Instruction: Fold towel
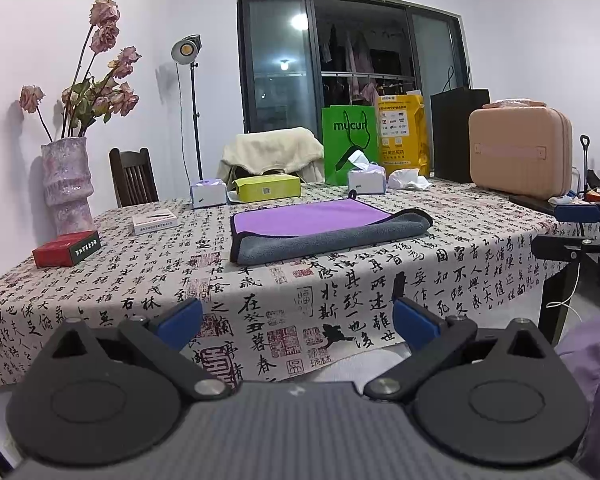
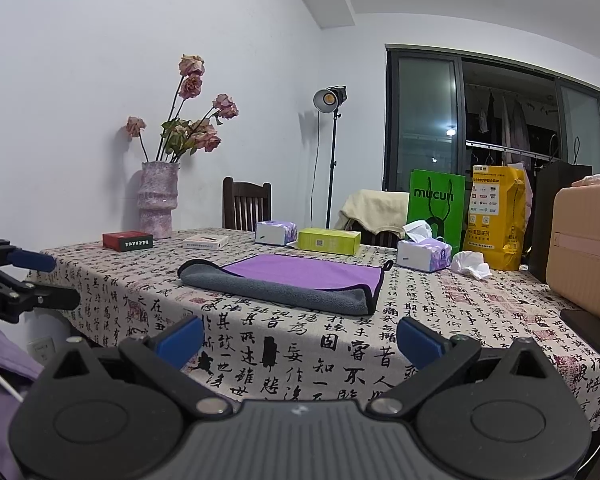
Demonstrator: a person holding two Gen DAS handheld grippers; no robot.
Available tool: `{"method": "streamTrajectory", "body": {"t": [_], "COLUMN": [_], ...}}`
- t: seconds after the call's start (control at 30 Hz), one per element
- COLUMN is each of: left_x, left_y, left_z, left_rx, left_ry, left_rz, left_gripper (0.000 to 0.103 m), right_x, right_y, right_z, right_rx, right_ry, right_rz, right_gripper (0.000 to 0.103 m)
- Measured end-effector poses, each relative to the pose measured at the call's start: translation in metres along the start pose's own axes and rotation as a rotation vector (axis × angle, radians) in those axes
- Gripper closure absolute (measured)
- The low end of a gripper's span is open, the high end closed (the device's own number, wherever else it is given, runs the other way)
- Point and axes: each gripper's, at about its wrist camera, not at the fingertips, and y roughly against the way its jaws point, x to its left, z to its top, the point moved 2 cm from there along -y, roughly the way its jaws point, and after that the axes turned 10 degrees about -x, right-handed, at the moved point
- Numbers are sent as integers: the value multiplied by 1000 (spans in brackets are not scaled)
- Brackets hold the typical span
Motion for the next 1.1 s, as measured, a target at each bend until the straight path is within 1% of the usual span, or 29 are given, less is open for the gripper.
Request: {"method": "streamTrajectory", "body": {"t": [1.1], "left_x": [-3], "left_y": [0], "left_z": [0], "left_rx": [1], "left_ry": [-4], "left_rz": [-2], "left_gripper": [0], "right_x": [-1], "right_y": [-2], "right_z": [-2], "right_rx": [10], "right_ry": [-4], "right_rz": [-1], "right_gripper": [0]}}
